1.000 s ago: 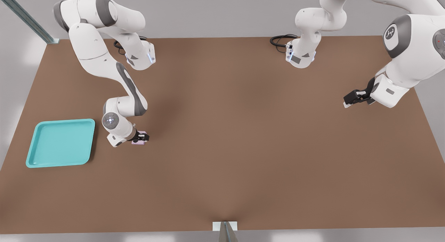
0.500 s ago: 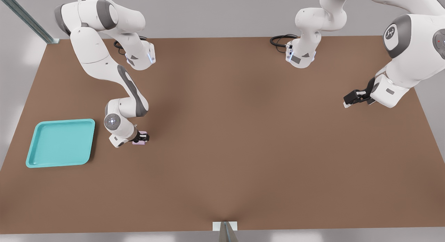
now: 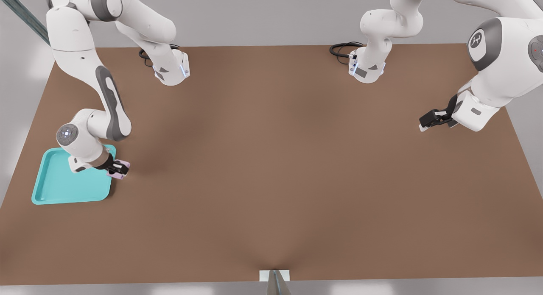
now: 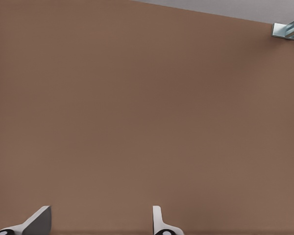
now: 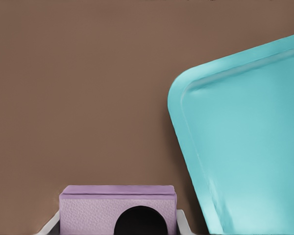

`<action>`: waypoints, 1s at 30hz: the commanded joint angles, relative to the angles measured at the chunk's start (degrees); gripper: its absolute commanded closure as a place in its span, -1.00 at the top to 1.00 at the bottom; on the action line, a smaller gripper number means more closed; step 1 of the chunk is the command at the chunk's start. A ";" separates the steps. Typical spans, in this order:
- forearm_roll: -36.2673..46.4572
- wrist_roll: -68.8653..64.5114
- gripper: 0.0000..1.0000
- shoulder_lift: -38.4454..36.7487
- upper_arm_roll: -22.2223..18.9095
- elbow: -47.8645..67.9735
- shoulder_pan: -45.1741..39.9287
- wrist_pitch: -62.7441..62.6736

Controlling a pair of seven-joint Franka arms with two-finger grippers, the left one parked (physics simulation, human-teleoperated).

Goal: Keep left arm still and place phone on the tray with right arm

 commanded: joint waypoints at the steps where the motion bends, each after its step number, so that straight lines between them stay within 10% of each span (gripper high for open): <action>1: -0.15 -21.89 0.60 0.74 -0.01 0.52 -4.23 0.43; 10: 0.29 -32.88 1.00 3.91 0.08 8.35 -10.22 3.25; 15: -2.96 -3.17 1.00 -19.74 -1.77 17.91 16.94 -36.11; 19: -1.55 -3.78 1.00 -4.63 -1.33 52.54 19.05 -60.65; 30: -1.38 -3.17 1.00 -12.71 -1.86 35.42 20.29 -46.94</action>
